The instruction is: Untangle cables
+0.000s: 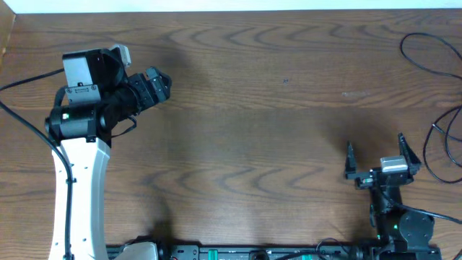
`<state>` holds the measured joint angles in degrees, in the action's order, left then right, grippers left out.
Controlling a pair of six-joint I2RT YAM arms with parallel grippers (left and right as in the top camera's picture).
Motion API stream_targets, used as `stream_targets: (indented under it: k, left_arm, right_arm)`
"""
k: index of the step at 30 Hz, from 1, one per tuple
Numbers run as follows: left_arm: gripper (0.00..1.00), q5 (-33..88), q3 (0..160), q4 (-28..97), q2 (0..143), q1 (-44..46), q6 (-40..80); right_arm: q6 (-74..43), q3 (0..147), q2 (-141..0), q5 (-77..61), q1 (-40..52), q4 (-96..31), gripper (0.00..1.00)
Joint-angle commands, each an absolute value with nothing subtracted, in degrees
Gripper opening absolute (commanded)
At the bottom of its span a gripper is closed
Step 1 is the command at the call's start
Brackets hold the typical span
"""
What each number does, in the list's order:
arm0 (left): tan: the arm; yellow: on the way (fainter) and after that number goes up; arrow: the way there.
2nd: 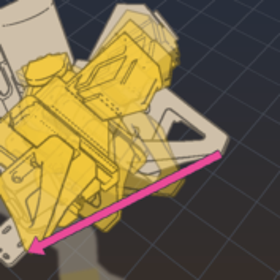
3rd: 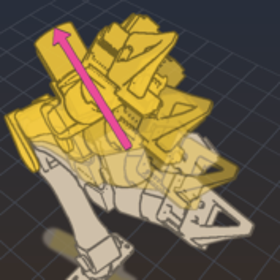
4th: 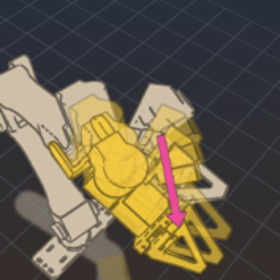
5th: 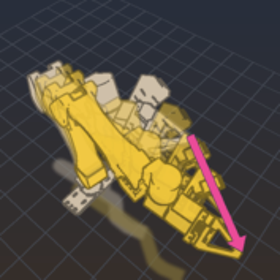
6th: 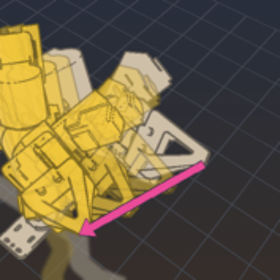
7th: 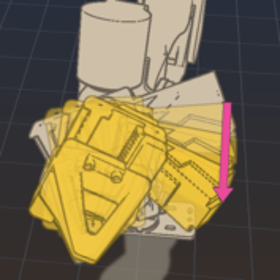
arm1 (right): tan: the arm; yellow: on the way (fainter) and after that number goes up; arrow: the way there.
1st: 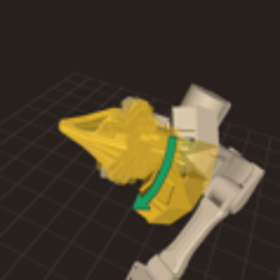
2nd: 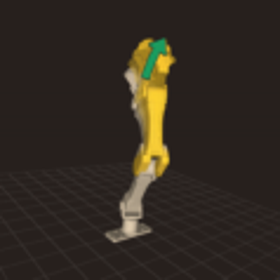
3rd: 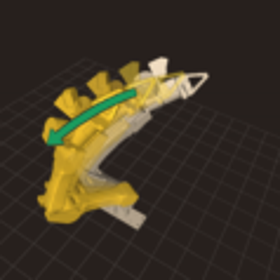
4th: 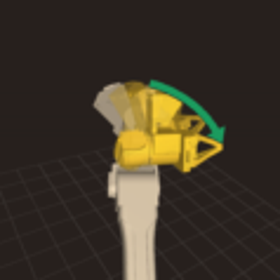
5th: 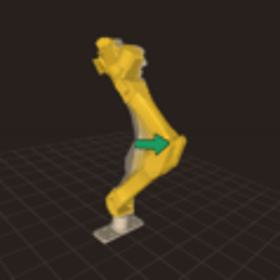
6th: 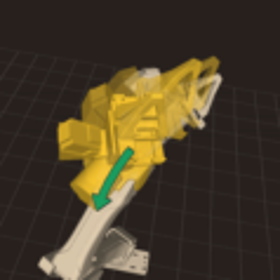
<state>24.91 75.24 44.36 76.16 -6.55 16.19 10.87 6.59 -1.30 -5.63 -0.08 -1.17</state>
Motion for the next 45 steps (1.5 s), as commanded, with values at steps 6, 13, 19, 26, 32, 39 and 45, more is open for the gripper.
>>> stream_targets:
  k: [6, 13, 19, 26, 32, 39, 45]
  left_arm:
    - [0.93, 24.4, 76.4, 44.3, 76.0, -6.7, 15.0]
    - [0.93, 24.4, 76.4, 44.3, 76.0, -6.7, 15.0]
    - [0.93, 24.4, 76.4, 44.3, 76.0, -6.7, 15.0]
    - [0.93, 24.4, 76.4, 44.3, 76.0, -6.7, 15.0]
    - [0.93, 24.4, 76.4, 44.3, 76.0, -6.7, 15.0]
    - [0.93, 21.5, 76.4, 44.9, 75.7, -6.7, 15.0]
    - [0.93, 10.0, 67.8, 37.4, 67.2, -4.4, 15.0]
  right_arm:
    - [11.4, 0.5, -0.3, -7.8, 1.9, 0.5, 0.99]
    - [11.2, 0.3, -0.5, -9.2, 2.3, -3.6, 0.99]
    - [11.2, 0.3, -0.6, -9.2, 2.3, -3.6, 0.99]
    - [11.2, 0.3, -0.6, -9.2, 2.3, -3.6, 0.99]
    - [11.2, 0.3, -0.6, -9.2, 2.3, -3.6, 0.99]
    - [11.2, 0.3, -0.6, -9.2, 2.3, -3.6, 0.99]
    - [11.2, 0.3, -0.6, -9.2, 2.3, -3.6, 0.99]
